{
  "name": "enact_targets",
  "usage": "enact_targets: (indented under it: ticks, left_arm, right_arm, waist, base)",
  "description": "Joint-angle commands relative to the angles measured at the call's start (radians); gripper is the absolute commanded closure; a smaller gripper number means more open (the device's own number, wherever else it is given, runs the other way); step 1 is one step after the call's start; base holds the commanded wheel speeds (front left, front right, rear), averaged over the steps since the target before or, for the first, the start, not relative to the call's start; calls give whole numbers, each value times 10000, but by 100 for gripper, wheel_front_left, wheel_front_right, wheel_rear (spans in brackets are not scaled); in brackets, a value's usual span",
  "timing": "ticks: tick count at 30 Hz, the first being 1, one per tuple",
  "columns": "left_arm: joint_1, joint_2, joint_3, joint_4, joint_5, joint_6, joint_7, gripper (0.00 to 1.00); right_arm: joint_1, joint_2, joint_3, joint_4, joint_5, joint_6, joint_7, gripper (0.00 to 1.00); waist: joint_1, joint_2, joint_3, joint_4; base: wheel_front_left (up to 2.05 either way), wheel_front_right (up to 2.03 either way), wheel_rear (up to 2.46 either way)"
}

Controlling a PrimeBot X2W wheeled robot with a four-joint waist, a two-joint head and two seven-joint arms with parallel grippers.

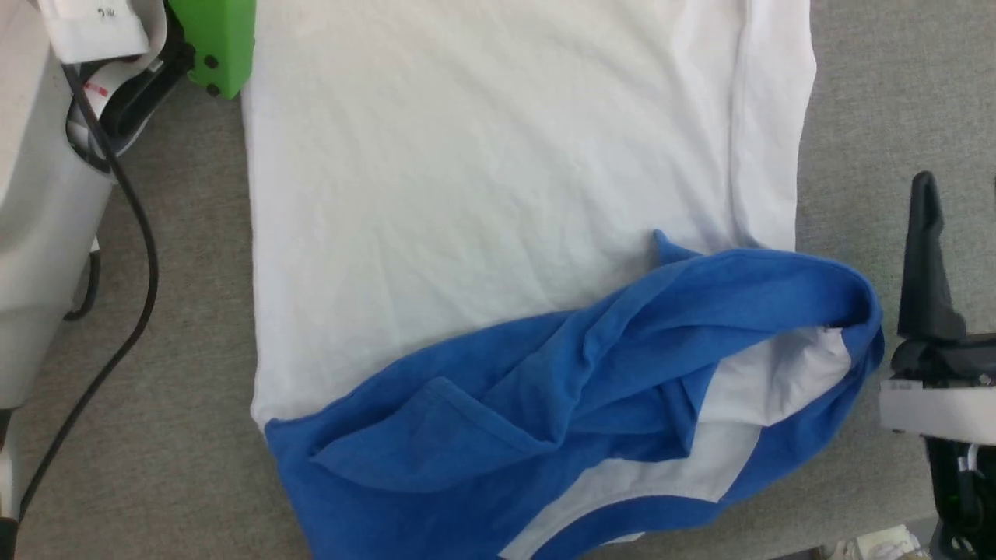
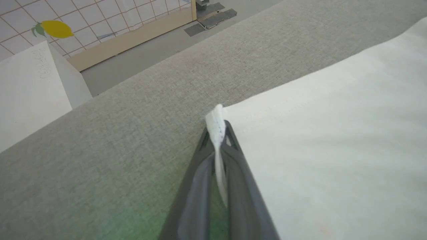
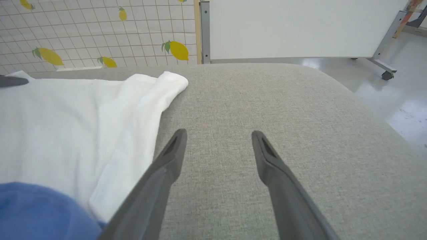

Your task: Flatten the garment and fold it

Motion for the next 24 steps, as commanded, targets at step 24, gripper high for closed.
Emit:
enact_targets:
  ticks: [24]
  left_arm:
    - [839,-764,144,-262,-428,520,-1451,100]
  right_arm:
    - [-9146,-1840,2586,3858,-654,-15,9084,0]
  waist:
    - [-1,-1,-254,2564]
  base:
    - [0,0,0]
